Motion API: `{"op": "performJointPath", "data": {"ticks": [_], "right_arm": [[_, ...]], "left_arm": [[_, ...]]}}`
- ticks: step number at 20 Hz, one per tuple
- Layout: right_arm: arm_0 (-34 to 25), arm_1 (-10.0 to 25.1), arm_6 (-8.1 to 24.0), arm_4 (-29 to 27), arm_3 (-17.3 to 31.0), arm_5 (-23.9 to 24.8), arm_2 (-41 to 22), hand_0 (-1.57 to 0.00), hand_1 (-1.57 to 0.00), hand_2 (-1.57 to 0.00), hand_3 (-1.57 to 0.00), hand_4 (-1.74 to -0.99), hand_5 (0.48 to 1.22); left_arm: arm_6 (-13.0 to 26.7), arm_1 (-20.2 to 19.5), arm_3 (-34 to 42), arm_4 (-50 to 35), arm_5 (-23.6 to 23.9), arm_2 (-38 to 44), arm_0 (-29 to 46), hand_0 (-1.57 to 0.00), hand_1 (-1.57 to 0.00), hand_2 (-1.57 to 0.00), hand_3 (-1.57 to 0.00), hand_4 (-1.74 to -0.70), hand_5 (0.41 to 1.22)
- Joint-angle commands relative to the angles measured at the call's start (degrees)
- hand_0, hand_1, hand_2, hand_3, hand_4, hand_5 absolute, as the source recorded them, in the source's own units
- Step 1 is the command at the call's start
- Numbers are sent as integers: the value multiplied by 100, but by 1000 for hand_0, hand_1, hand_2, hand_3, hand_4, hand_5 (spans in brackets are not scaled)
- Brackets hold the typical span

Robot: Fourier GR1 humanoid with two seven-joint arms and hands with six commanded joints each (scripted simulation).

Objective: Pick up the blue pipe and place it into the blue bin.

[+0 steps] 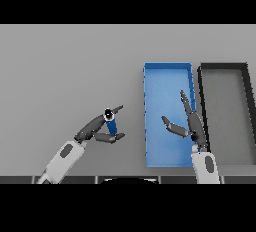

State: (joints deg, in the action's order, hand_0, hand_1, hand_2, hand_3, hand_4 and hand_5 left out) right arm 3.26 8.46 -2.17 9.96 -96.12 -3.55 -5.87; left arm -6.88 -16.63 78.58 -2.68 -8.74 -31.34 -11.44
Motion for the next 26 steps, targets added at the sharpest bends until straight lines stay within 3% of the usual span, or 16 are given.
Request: {"op": "performJointPath", "data": {"ticks": [1, 4, 5, 7, 9, 11, 15, 21, 26], "right_arm": [[-35, 4, 11, 24, 55, 9, 2, 1, 1, 1, 1, -1188, 550], [-25, 9, -73, -24, -31, -13, 8, 1, 1, 1, 1, -1196, 560], [-56, -25, -3, 20, 82, 1, -16, 1, 1, 1, 1, -1192, 560], [-45, -22, -81, 10, 83, 4, -2, 1, 1, 1, 1, -1189, 562], [-37, -2, -87, 61, 30, 29, -19, 1, 1, 1, 1, -1182, 562], [-26, -1, -40, 74, 0, 36, -25, 1, 1, 1, 1, -1178, 561], [-47, 55, -8, 9, 55, -11, 35, 1, 1, 1, 1, -1174, 558], [-114, 13, -5, 113, 103, 51, -11, 1, 1, 1, 1, -1151, 550], [-105, 115, -48, 206, 137, 62, 7, 1, 1, 1, 1, -1129, 561]], "left_arm": [[30, 69, -72, -77, -52, 21, -57, 1, 1, -87, -44, -1137, 567], [66, 348, -171, -448, -186, 110, -65, -39, -248, -417, -345, -1268, 675], [38, 394, -101, -545, -210, 128, -52, -179, -411, -578, -590, -1301, 784], [-14, 485, -163, -509, -120, 111, 19, -648, -828, -936, -914, -1450, 941], [-104, 560, -204, -462, -127, 66, 6, -981, -1095, -1164, -1112, -1551, 1042], [-62, 552, -128, -412, -88, -21, -9, -1193, -1266, -1311, -1258, -1617, 1106], [-291, 540, 6, -198, 22, -142, 71, -1416, -1446, -1464, -1443, -1525, 1174], [-556, 784, 577, -250, 93, -35, 9, -1530, -1538, -1543, -1537, -1482, 1209], [-204, 898, 912, -202, 52, -7, -194, -1558, -1560, -1562, -1560, -1474, 1217]]}}
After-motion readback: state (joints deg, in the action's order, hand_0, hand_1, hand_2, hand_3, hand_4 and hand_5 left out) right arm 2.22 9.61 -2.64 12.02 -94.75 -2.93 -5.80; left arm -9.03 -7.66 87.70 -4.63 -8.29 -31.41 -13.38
